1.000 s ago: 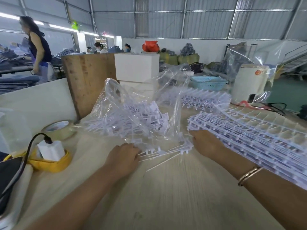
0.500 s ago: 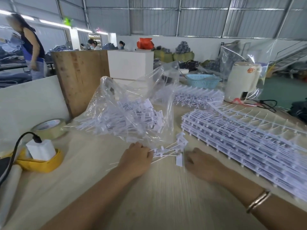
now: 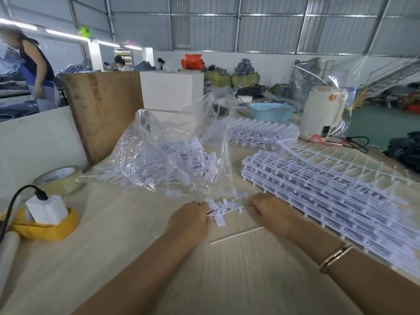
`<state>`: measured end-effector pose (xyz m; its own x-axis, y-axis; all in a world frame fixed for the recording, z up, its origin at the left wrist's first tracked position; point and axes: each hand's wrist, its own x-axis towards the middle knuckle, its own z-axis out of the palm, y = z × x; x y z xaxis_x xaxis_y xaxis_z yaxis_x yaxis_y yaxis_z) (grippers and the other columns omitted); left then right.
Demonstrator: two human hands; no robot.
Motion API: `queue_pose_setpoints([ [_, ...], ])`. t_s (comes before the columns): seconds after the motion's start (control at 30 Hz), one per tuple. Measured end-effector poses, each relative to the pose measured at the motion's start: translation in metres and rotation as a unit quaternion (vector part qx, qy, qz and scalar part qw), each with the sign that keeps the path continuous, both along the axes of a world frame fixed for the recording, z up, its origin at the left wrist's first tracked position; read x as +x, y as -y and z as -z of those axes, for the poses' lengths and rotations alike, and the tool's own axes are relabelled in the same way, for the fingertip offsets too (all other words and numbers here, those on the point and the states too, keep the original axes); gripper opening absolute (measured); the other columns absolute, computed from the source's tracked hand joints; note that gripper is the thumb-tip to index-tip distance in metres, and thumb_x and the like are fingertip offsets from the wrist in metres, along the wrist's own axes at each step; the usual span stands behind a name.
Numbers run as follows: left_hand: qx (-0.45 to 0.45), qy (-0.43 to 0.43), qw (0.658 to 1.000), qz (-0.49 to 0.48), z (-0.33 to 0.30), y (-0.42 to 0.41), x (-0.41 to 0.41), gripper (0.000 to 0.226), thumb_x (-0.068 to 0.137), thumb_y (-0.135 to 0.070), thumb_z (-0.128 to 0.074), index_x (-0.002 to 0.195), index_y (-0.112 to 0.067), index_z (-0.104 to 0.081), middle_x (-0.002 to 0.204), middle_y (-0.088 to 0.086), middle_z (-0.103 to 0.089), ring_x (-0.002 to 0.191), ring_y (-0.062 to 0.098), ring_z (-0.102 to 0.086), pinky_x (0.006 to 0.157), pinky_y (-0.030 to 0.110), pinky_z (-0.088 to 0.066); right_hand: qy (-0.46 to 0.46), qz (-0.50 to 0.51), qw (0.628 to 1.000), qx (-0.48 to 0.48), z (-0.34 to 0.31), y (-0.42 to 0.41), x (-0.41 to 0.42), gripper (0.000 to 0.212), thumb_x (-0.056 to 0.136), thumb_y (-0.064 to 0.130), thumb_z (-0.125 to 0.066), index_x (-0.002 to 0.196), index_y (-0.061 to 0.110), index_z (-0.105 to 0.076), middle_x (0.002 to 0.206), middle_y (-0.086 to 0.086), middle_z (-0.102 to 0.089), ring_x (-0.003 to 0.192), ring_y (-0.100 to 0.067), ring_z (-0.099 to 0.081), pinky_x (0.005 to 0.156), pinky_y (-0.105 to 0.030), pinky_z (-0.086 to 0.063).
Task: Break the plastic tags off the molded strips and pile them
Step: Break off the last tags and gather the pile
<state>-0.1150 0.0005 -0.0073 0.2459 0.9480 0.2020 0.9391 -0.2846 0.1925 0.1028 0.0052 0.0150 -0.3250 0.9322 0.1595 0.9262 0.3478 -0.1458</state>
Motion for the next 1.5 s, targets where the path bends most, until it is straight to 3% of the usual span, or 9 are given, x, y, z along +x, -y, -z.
queue_pose_setpoints([
  [0.1, 0.002, 0.022, 1.0, -0.011, 0.003, -0.003, -0.008, 0.035, 0.094, -0.028, -0.039, 0.127, -0.023, -0.052, 0.122, 0.001, -0.053, 0.112, 0.021, -0.052, 0.089, 0.032, -0.043, -0.072, -0.033, 0.996, 0.042, 0.014, 0.007, 0.002, 0.015, 0.094, 0.02, -0.049, 0.097, 0.014, -0.062, 0.097, 0.003, -0.06, 0.091, -0.012, -0.053, 0.084, -0.023, -0.043],
  [0.23, 0.028, 0.045, 0.998, -0.014, 0.005, -0.003, -0.011, 0.027, 0.093, -0.032, -0.044, 0.109, -0.021, -0.062, 0.108, -0.002, -0.056, 0.102, 0.018, -0.056, 0.078, 0.028, -0.042, -0.127, -0.153, 0.98, -0.005, 0.027, 0.032, 0.005, 0.018, 0.094, 0.032, -0.05, 0.105, 0.022, -0.061, 0.099, 0.014, -0.053, 0.097, 0.002, -0.046, 0.089, -0.015, -0.036],
  [0.5, -0.044, 0.082, 0.991, 0.098, 0.002, 0.004, 0.005, 0.035, 0.09, -0.033, -0.047, 0.093, -0.008, -0.07, 0.096, 0.01, -0.059, 0.092, 0.024, -0.059, 0.078, 0.034, -0.047, 0.004, -0.276, 0.95, 0.144, 0.02, 0.025, -0.032, 0.006, 0.085, 0.027, -0.063, 0.089, 0.022, -0.065, 0.109, 0.006, -0.059, 0.106, -0.014, -0.054, 0.092, -0.032, -0.042],
  [0.7, -0.126, 0.173, 0.973, 0.087, -0.014, 0.009, -0.04, 0.038, 0.097, -0.04, -0.041, 0.13, -0.027, -0.055, 0.132, -0.006, -0.049, 0.123, 0.009, -0.043, 0.093, 0.016, -0.028, -0.084, -0.224, 0.971, 0.022, -0.007, 0.005, -0.005, 0.039, 0.085, 0.052, -0.056, 0.115, 0.028, -0.053, 0.128, 0.01, -0.045, 0.121, -0.001, -0.038, 0.101, -0.018, -0.028],
  [0.77, -0.129, 0.074, 0.987, 0.058, -0.015, 0.014, -0.051, 0.054, 0.093, -0.057, -0.036, 0.138, -0.028, -0.043, 0.137, -0.008, -0.041, 0.127, 0.015, -0.036, 0.104, 0.029, -0.029, -0.154, -0.172, 0.973, -0.019, -0.008, 0.004, 0.012, 0.041, 0.088, 0.053, -0.054, 0.121, 0.03, -0.049, 0.132, 0.01, -0.042, 0.126, -0.004, -0.038, 0.102, -0.019, -0.031],
  [0.9, -0.055, -0.104, 0.991, 0.055, -0.009, 0.025, -0.022, 0.073, 0.076, -0.079, -0.038, 0.117, -0.02, -0.045, 0.116, -0.003, -0.039, 0.109, 0.019, -0.038, 0.09, 0.033, -0.033, -0.188, 0.034, 0.971, -0.146, 0.01, 0.005, 0.005, 0.064, 0.094, 0.052, -0.039, 0.148, 0.026, -0.019, 0.155, 0.006, -0.015, 0.142, -0.017, -0.018, 0.114, -0.039, -0.021],
  [1.2, -0.041, -0.107, 0.99, 0.083, -0.01, 0.013, -0.004, 0.057, 0.085, -0.061, -0.043, 0.12, -0.016, -0.045, 0.119, 0.001, -0.041, 0.112, 0.021, -0.038, 0.093, 0.035, -0.032, -0.198, 0.046, 0.968, -0.147, 0.006, 0.003, -0.006, 0.072, 0.091, 0.062, -0.03, 0.15, 0.03, -0.007, 0.158, 0.008, -0.008, 0.141, -0.012, -0.017, 0.112, -0.035, -0.017],
  [1.33, -0.025, -0.087, 0.992, 0.085, -0.011, 0.017, 0.009, 0.043, 0.087, -0.046, -0.047, 0.114, -0.013, -0.045, 0.116, 0.003, -0.041, 0.109, 0.023, -0.04, 0.087, 0.034, -0.033, -0.199, 0.005, 0.96, -0.198, 0.016, 0.013, -0.024, 0.062, 0.096, 0.053, -0.032, 0.145, 0.017, -0.024, 0.149, -0.003, -0.034, 0.137, -0.021, -0.03, 0.107, -0.028, -0.022],
  [1.5, -0.027, -0.078, 0.994, 0.076, -0.008, 0.016, 0.006, 0.029, 0.09, -0.037, -0.046, 0.108, -0.015, -0.046, 0.114, 0.003, -0.045, 0.107, 0.023, -0.044, 0.079, 0.035, -0.035, -0.162, 0.008, 0.978, -0.132, 0.009, 0.03, -0.025, 0.087, 0.085, 0.068, -0.04, 0.15, 0.027, 0.001, 0.155, 0.009, -0.019, 0.142, -0.016, -0.022, 0.108, -0.028, -0.023],
])
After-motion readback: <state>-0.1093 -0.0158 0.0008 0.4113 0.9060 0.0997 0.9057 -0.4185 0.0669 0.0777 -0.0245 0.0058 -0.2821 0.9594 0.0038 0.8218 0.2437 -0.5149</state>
